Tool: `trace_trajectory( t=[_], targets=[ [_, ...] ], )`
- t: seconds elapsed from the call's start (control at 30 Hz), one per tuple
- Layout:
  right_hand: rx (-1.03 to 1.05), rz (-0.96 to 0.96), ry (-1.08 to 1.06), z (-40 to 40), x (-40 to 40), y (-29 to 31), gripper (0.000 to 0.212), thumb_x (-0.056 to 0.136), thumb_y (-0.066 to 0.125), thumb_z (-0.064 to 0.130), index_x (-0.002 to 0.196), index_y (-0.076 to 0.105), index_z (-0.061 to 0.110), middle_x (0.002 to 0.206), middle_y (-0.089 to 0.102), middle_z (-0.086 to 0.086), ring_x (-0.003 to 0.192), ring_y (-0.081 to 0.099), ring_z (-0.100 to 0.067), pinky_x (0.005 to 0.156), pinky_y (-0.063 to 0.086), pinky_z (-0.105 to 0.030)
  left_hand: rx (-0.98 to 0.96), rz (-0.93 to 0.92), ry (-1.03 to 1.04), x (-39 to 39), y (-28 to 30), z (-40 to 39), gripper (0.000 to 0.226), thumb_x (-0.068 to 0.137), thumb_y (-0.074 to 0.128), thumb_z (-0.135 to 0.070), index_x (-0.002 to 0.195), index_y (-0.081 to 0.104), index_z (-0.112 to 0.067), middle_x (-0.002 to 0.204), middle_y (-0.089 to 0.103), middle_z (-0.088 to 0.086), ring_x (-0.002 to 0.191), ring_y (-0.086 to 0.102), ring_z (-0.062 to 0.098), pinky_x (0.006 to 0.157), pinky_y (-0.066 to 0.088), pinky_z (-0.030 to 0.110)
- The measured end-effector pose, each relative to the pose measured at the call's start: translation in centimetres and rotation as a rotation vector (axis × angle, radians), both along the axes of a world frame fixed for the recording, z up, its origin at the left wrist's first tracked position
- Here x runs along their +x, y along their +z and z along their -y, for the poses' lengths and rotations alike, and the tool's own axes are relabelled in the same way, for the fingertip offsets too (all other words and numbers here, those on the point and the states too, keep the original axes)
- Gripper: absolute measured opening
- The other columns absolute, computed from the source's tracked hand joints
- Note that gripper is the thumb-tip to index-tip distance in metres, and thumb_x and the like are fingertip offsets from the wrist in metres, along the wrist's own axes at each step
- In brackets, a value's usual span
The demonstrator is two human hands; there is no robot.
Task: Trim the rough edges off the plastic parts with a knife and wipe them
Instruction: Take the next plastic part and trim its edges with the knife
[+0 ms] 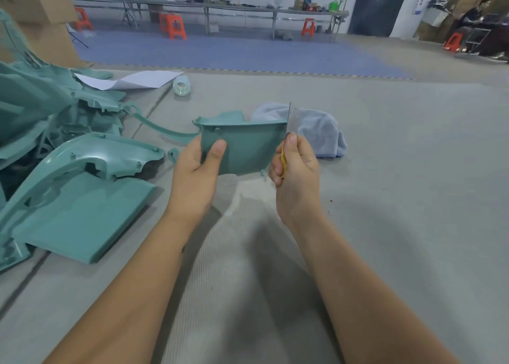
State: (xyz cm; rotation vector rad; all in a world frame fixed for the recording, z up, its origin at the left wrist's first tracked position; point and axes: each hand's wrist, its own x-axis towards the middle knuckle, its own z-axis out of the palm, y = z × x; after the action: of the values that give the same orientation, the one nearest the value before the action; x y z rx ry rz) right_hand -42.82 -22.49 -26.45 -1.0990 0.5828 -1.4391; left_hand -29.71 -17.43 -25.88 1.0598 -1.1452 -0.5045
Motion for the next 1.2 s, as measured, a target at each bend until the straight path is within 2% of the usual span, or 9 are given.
trace_trajectory(
  t=[0.13, 0.3, 0.43, 0.57, 0.67, 0.73, 0.83, 0.93, 1.2],
  targets=[
    [-0.060, -0.098, 0.042, -0.9, 0.8, 0.2, 0.031, 0.101, 0.044, 0.026, 0.072, 0.047, 0.016, 0.054, 0.035, 0.006, 0.049, 0.030, -0.007, 0.045, 0.025, -0.018, 0.027, 0.042, -0.066, -0.3, -0.2, 0.1, 0.022, 0.101, 0.048, -0.017, 0.115, 0.064, -0.011, 0.111, 0.070, 0.005, 0.107, 0.065, 0.024, 0.096, 0.050, 0.043],
    [-0.121, -0.204, 0.017, -1.6, 0.9, 0.5, 0.033, 0.104, 0.043, 0.018, 0.077, 0.045, -0.001, 0.058, 0.033, 0.000, 0.052, 0.029, -0.009, 0.047, 0.025, -0.020, 0.049, 0.048, -0.056, -0.2, -0.3, 0.1, 0.025, 0.098, 0.050, -0.024, 0.112, 0.065, -0.011, 0.107, 0.071, 0.007, 0.103, 0.066, 0.027, 0.094, 0.049, 0.053],
    [-0.166, -0.232, 0.059, -2.6, 2.0, 0.6, 0.031, 0.103, 0.044, 0.012, 0.072, 0.046, 0.009, 0.055, 0.039, 0.011, 0.051, 0.033, -0.003, 0.049, 0.031, -0.012, 0.075, 0.134, -0.075, -0.5, -0.6, 0.2, 0.025, 0.099, 0.045, -0.026, 0.106, 0.061, -0.007, 0.094, 0.068, 0.014, 0.093, 0.066, 0.028, 0.090, 0.050, 0.052],
    [-0.205, -0.252, 0.082, -2.8, 2.4, 0.7, 0.031, 0.102, 0.045, 0.012, 0.071, 0.048, 0.015, 0.054, 0.042, 0.017, 0.052, 0.037, -0.001, 0.052, 0.033, -0.010, 0.094, 0.105, -0.135, -0.6, -0.7, 0.1, 0.025, 0.101, 0.042, -0.023, 0.108, 0.057, -0.004, 0.091, 0.065, 0.021, 0.085, 0.066, 0.025, 0.086, 0.054, 0.046],
    [-0.210, -0.194, 0.100, -2.8, 2.4, 0.7, 0.032, 0.102, 0.045, 0.013, 0.070, 0.048, 0.015, 0.053, 0.040, 0.013, 0.051, 0.034, -0.003, 0.050, 0.032, -0.013, 0.095, 0.120, -0.114, -0.8, -0.6, 0.2, 0.023, 0.101, 0.041, -0.021, 0.100, 0.057, -0.005, 0.082, 0.064, 0.015, 0.081, 0.062, 0.023, 0.081, 0.052, 0.048],
    [-0.180, -0.102, 0.064, -2.6, 2.1, 0.8, 0.032, 0.102, 0.044, 0.016, 0.070, 0.047, 0.015, 0.053, 0.036, 0.002, 0.049, 0.031, -0.008, 0.048, 0.030, -0.018, 0.072, 0.127, -0.072, -0.8, -0.4, 0.2, 0.022, 0.100, 0.042, -0.023, 0.096, 0.059, -0.010, 0.079, 0.065, 0.000, 0.079, 0.060, 0.013, 0.075, 0.047, 0.032],
    [-0.116, 0.004, -0.063, -1.5, 1.1, 0.7, 0.031, 0.102, 0.044, 0.022, 0.072, 0.046, 0.015, 0.053, 0.037, 0.003, 0.050, 0.033, -0.010, 0.049, 0.031, -0.021, 0.045, 0.083, -0.029, -0.7, -0.1, 0.1, 0.020, 0.100, 0.043, -0.024, 0.104, 0.063, -0.021, 0.097, 0.068, -0.011, 0.090, 0.062, 0.003, 0.076, 0.044, 0.017],
    [-0.077, 0.030, -0.164, -0.7, 0.3, 0.5, 0.030, 0.100, 0.044, 0.028, 0.072, 0.046, 0.017, 0.054, 0.040, 0.004, 0.050, 0.036, -0.012, 0.051, 0.034, -0.024, 0.058, 0.031, 0.004, -0.7, 0.1, 0.1, 0.020, 0.101, 0.044, -0.023, 0.101, 0.062, -0.029, 0.100, 0.068, -0.013, 0.094, 0.062, 0.003, 0.081, 0.046, 0.023],
    [-0.054, -0.035, -0.201, -0.2, 0.5, 0.3, 0.031, 0.101, 0.042, 0.028, 0.073, 0.046, 0.017, 0.055, 0.041, 0.004, 0.050, 0.039, -0.013, 0.053, 0.038, -0.026, 0.072, -0.020, 0.017, -0.7, 0.4, 0.2, 0.023, 0.101, 0.044, -0.018, 0.098, 0.064, -0.028, 0.103, 0.070, -0.009, 0.105, 0.064, 0.014, 0.095, 0.050, 0.036]
  ],
)
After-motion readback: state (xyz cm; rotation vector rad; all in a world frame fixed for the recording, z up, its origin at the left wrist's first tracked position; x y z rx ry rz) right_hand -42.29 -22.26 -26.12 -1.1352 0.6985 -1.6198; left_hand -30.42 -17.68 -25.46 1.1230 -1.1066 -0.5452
